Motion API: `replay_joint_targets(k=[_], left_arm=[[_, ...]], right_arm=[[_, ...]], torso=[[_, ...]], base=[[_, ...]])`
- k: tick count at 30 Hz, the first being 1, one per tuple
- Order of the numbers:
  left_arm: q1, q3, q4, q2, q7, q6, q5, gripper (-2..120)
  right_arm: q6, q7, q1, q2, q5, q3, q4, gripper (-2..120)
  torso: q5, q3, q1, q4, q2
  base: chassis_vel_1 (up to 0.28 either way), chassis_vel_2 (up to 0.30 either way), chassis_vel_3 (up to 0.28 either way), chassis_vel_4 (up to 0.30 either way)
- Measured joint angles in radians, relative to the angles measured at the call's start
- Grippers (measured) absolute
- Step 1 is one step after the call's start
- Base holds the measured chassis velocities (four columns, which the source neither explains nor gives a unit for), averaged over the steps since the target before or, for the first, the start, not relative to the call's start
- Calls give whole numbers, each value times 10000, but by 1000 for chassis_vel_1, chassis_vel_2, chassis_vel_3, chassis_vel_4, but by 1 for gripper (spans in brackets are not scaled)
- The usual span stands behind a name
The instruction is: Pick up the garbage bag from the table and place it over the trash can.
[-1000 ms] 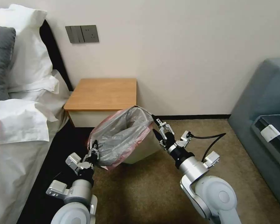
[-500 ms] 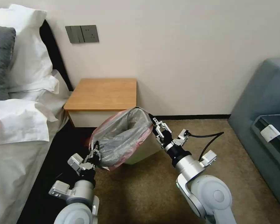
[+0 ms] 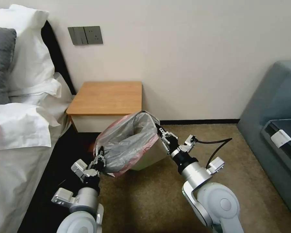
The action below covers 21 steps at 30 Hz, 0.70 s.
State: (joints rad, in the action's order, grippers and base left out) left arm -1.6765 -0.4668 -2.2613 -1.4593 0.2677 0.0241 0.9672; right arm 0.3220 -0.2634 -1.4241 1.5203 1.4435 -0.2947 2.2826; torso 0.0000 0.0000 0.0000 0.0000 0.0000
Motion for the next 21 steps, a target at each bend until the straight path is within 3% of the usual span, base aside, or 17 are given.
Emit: replay_joint_targets(k=[12, 21], left_arm=[[-25, -66, -44, 6, 19, -14, 93, 9], [-6, -205, -259, 31, 194, 35, 708, 9]], right_arm=[[-6, 72, -285, -246, -531, -157, 236, 0], [-143, 591, -429, -361, -1827, -126, -167, 0]], torso=[[1, 0, 0, 0, 0], [0, 0, 0, 0, 0]], base=[[0, 0, 0, 0], [0, 0, 0, 0]])
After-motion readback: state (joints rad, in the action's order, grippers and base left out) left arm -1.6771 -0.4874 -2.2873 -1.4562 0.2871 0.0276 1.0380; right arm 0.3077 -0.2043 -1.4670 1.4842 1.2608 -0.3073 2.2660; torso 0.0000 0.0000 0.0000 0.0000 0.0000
